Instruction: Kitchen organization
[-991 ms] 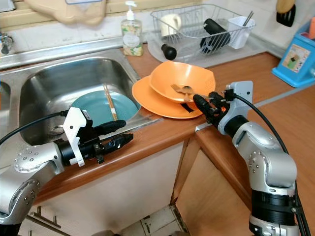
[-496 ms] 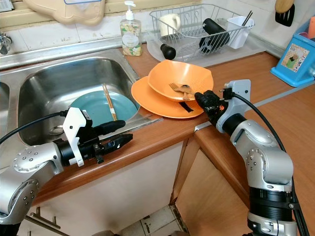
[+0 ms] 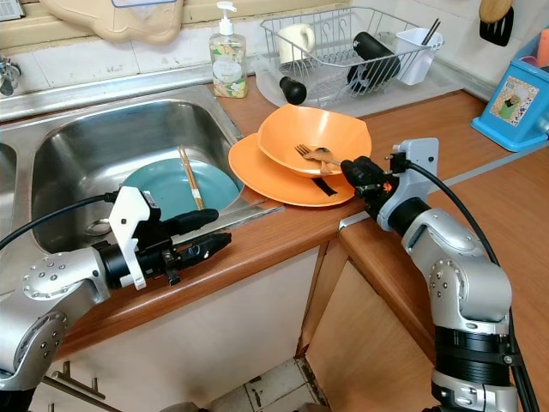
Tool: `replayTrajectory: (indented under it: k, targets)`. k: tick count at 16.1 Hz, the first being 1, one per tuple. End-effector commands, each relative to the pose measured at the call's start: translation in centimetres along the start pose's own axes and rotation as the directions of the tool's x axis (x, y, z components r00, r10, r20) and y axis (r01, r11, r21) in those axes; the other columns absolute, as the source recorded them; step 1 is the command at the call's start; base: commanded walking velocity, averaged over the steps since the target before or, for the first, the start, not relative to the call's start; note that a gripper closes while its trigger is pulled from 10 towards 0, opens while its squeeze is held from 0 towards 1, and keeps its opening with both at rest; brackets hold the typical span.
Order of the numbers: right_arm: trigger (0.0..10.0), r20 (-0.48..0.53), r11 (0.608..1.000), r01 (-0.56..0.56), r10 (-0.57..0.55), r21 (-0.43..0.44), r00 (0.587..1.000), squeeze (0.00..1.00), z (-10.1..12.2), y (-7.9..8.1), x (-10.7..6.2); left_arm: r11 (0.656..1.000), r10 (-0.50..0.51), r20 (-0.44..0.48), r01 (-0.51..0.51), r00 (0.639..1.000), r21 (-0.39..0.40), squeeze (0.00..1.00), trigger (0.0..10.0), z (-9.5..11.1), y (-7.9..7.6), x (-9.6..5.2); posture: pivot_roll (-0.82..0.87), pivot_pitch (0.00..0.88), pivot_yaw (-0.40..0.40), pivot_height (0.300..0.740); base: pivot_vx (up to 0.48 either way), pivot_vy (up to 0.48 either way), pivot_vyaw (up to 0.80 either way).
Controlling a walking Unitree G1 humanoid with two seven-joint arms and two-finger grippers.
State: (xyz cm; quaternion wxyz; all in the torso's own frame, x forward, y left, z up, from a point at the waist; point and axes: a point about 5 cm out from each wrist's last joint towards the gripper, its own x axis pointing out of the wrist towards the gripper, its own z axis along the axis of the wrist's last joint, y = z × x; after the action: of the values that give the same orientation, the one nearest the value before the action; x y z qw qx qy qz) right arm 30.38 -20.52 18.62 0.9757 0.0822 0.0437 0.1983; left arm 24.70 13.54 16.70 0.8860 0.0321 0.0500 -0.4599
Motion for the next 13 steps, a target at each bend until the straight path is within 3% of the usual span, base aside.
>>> replayTrajectory:
  k: [1,6,7,9,11,13]
  targets:
    - [0.0,0.063,1.000,0.014,-0.012,-0.025,0.998,0.00,1.8,-0.1,0.0,1.000,-0.003,0.009,0.003,1.000,0.027,0.00,10.0,0.7,0.2,0.2,-0.12,0.000,0.032,0.740,0.000,0.000,0.00]
    - [0.0,0.138,0.997,0.005,0.006,-0.079,0.990,0.00,4.4,0.7,0.1,0.986,0.013,0.015,-0.016,1.000,0.169,0.00,10.0,1.7,0.9,1.1,-0.12,0.000,0.035,0.740,0.000,0.000,0.00]
    - [0.0,0.135,0.994,-0.050,0.063,-0.098,0.989,0.00,4.8,1.6,0.2,0.971,0.016,0.013,-0.019,1.000,0.237,0.00,10.0,2.0,0.9,1.6,-0.12,0.000,0.035,0.740,0.000,0.000,0.00]
    - [0.0,0.128,0.990,-0.097,0.110,-0.107,0.986,0.00,5.0,2.5,0.4,0.956,0.027,0.011,-0.029,1.000,0.291,0.00,10.0,2.3,1.2,2.1,-0.12,0.000,0.030,0.740,0.000,0.000,0.00]
    - [0.0,0.102,0.973,-0.199,0.211,-0.120,0.972,0.00,4.7,4.7,0.9,0.903,0.055,0.013,-0.055,0.998,0.426,0.00,10.0,3.0,1.9,3.3,-0.13,0.000,0.031,0.740,0.000,0.000,0.00]
    - [0.0,0.090,0.960,-0.251,0.262,-0.121,0.961,0.00,4.4,6.2,1.3,0.877,0.089,0.031,-0.093,0.996,0.471,0.00,10.0,3.4,2.5,3.7,-0.12,0.000,0.033,0.740,0.000,0.000,0.00]
